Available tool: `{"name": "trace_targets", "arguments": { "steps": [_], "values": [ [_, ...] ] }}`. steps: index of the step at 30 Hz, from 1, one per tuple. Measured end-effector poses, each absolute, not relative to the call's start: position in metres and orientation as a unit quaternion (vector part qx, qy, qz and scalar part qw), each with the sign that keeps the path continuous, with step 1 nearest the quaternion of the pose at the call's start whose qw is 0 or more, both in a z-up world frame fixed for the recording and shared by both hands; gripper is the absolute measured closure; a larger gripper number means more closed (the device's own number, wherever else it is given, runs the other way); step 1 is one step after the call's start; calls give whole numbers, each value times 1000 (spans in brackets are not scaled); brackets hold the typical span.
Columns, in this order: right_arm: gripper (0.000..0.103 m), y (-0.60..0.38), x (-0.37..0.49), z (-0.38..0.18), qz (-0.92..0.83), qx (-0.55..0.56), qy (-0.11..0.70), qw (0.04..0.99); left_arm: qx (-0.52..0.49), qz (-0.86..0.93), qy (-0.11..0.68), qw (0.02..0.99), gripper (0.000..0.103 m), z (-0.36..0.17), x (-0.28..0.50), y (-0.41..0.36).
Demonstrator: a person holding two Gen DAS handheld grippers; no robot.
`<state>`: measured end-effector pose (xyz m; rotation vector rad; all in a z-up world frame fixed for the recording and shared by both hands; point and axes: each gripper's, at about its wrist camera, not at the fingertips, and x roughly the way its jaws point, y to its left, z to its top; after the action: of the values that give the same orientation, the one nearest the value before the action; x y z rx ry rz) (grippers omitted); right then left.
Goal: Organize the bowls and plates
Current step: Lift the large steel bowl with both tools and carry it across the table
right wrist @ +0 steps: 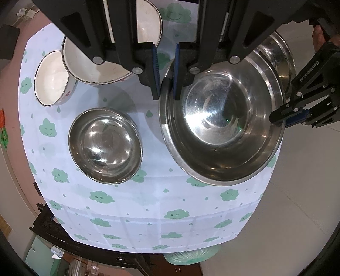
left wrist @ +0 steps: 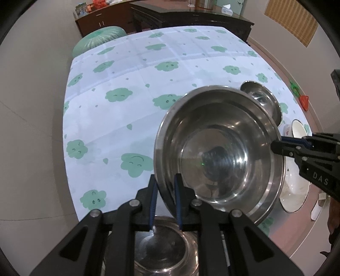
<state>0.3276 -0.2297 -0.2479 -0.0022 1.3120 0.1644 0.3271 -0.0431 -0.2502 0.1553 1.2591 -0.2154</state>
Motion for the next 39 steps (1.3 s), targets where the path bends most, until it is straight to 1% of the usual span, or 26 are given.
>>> {"name": "trace_targets", "arguments": {
  "steps": [15, 39],
  "values": [
    [89, -213, 314, -241, 102, -8, 607, 788, 57, -72, 582, 808, 91, -239, 307, -26],
    [89, -164, 280, -230, 161, -48, 600, 782, 23, -15, 575, 817, 91, -227, 250, 20]
  ]
}}
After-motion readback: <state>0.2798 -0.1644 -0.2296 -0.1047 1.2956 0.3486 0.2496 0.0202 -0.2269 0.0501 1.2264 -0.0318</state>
